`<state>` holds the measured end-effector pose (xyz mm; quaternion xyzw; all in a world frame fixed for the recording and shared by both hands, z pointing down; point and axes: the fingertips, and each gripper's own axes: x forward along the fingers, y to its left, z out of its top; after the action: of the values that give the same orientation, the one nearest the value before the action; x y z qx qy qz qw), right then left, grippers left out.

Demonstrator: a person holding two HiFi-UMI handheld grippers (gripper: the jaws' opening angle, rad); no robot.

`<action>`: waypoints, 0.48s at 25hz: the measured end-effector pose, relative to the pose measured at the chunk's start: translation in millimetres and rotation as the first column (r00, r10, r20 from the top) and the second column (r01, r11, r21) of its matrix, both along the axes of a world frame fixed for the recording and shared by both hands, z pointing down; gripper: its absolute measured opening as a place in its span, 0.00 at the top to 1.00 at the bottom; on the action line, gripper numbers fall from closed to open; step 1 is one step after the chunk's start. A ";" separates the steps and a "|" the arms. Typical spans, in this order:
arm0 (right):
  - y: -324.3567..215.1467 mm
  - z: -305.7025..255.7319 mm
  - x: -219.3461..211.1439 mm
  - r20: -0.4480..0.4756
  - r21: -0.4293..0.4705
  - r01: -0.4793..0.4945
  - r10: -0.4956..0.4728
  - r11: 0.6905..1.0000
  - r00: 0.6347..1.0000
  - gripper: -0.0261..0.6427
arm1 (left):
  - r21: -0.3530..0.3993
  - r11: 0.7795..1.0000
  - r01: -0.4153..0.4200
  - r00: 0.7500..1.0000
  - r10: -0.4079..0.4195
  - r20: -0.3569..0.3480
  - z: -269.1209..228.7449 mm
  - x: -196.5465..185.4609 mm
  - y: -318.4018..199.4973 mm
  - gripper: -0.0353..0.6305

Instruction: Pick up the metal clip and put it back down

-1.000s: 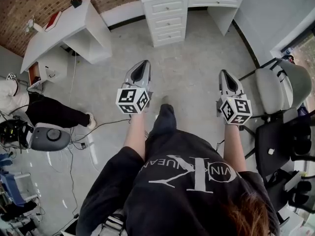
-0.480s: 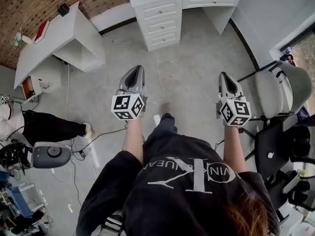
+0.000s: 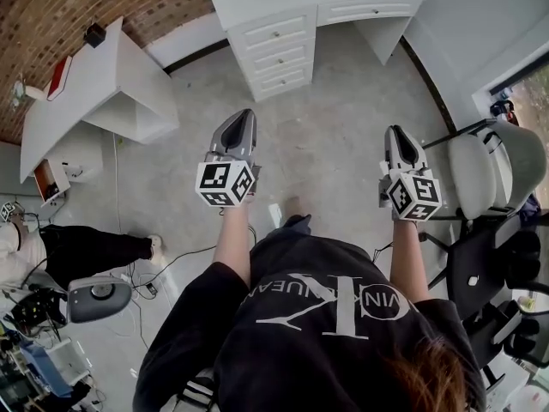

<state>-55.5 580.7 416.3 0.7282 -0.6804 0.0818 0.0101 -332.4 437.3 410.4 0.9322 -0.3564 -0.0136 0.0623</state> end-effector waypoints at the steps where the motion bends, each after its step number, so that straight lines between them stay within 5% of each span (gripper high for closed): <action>1: -8.6 0.2 2.1 0.004 0.001 -0.004 0.004 1.000 1.000 0.93 | 0.002 1.000 -0.010 1.000 0.010 0.000 -0.9 3.8 -9.2 0.93; 12: -97.4 1.2 9.0 0.001 0.000 -0.027 0.027 1.000 1.000 0.93 | 0.006 0.998 -0.058 0.998 0.058 0.007 1.6 19.1 -97.3 0.93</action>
<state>-46.4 483.3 417.6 0.7371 -0.6706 0.0824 0.0088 -313.3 340.0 412.0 0.9423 -0.3293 -0.0096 0.0588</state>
